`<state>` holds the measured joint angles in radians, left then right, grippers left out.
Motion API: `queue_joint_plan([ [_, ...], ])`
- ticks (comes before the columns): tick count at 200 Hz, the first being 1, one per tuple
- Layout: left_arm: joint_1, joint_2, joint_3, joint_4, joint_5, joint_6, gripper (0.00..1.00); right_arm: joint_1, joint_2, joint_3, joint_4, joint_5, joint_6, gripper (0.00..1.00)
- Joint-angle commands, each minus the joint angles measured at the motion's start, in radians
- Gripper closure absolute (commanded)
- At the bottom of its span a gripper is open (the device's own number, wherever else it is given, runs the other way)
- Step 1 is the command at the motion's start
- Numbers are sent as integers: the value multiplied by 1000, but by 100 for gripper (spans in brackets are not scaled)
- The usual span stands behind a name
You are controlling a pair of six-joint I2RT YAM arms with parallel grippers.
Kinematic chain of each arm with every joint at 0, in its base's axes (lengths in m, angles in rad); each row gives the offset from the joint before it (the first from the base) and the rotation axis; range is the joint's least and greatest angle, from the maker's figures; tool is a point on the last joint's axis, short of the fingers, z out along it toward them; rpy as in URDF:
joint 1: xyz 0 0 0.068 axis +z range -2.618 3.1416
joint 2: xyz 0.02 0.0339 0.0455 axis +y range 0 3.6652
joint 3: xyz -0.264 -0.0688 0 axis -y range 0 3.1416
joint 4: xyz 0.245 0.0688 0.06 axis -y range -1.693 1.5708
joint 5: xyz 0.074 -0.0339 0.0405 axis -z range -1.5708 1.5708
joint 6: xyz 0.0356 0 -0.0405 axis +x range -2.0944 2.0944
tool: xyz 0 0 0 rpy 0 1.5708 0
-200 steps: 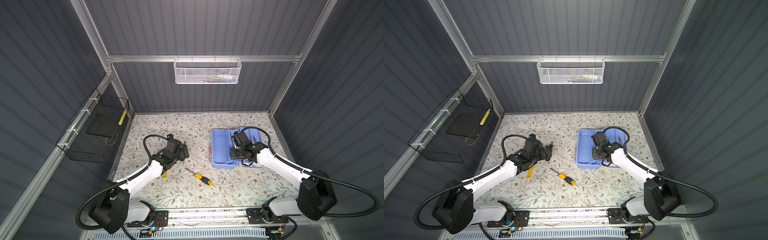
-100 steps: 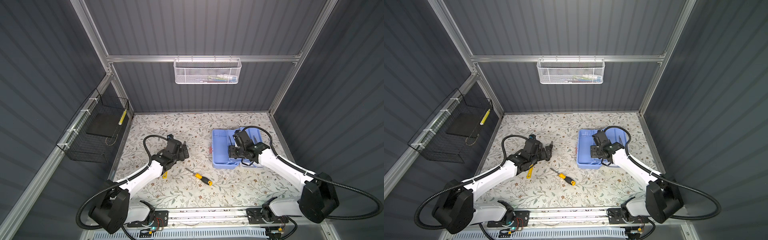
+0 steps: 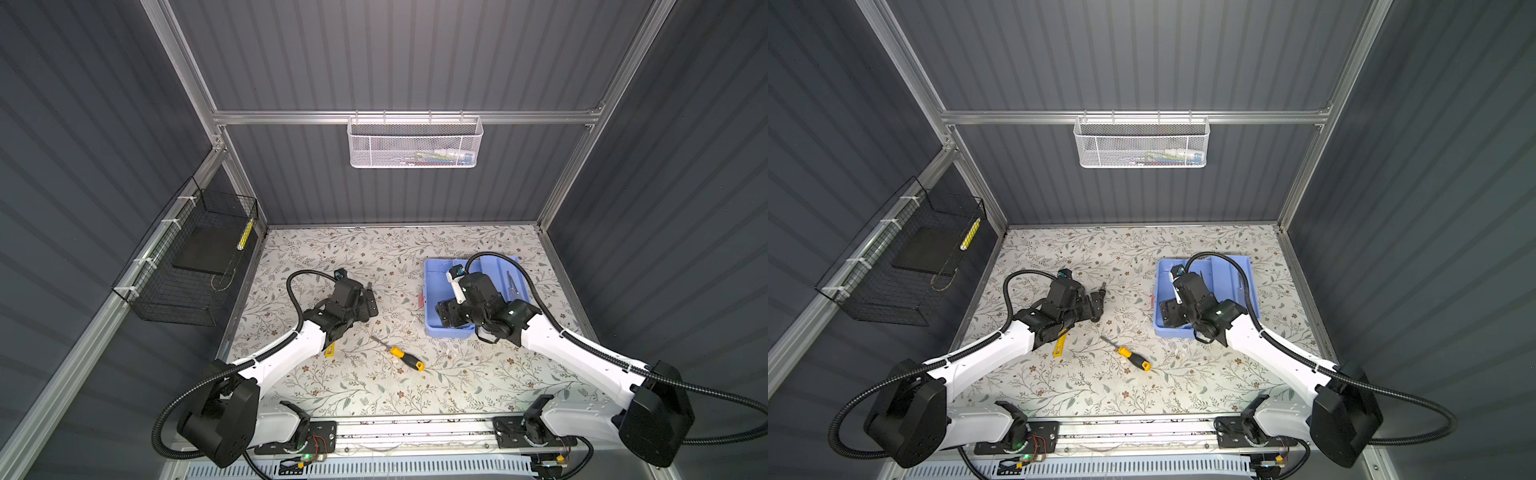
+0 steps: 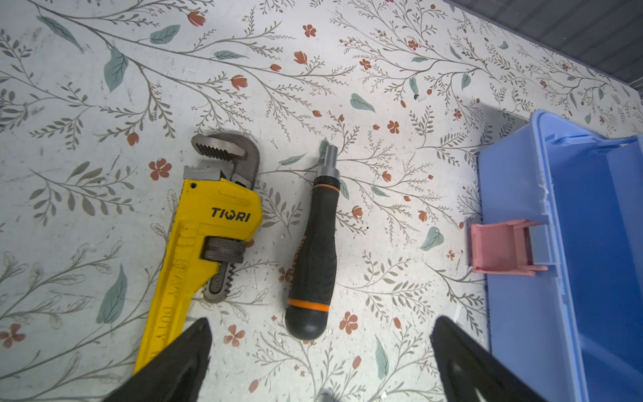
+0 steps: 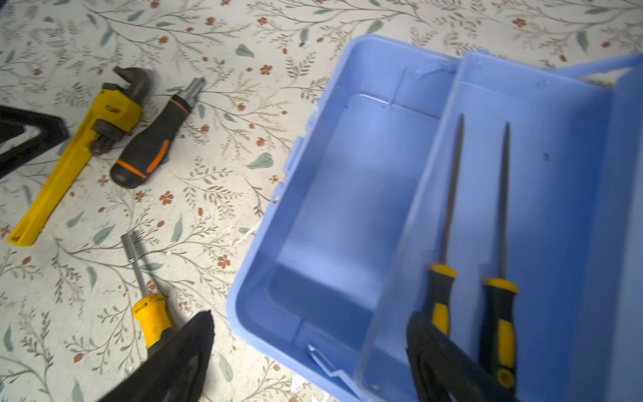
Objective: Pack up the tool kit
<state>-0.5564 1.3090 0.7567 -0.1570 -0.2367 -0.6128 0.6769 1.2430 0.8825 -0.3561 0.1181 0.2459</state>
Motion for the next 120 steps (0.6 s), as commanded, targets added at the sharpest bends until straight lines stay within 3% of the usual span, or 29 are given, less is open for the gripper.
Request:
queue_joint_plan([
  [1,6,-3,-12,-9,-22,-5,0,45,-6,-34,81,-52,-73,10],
  [120,13,8,5,-74,-104,-15,0,280,323,76,64,-103,-111,9],
])
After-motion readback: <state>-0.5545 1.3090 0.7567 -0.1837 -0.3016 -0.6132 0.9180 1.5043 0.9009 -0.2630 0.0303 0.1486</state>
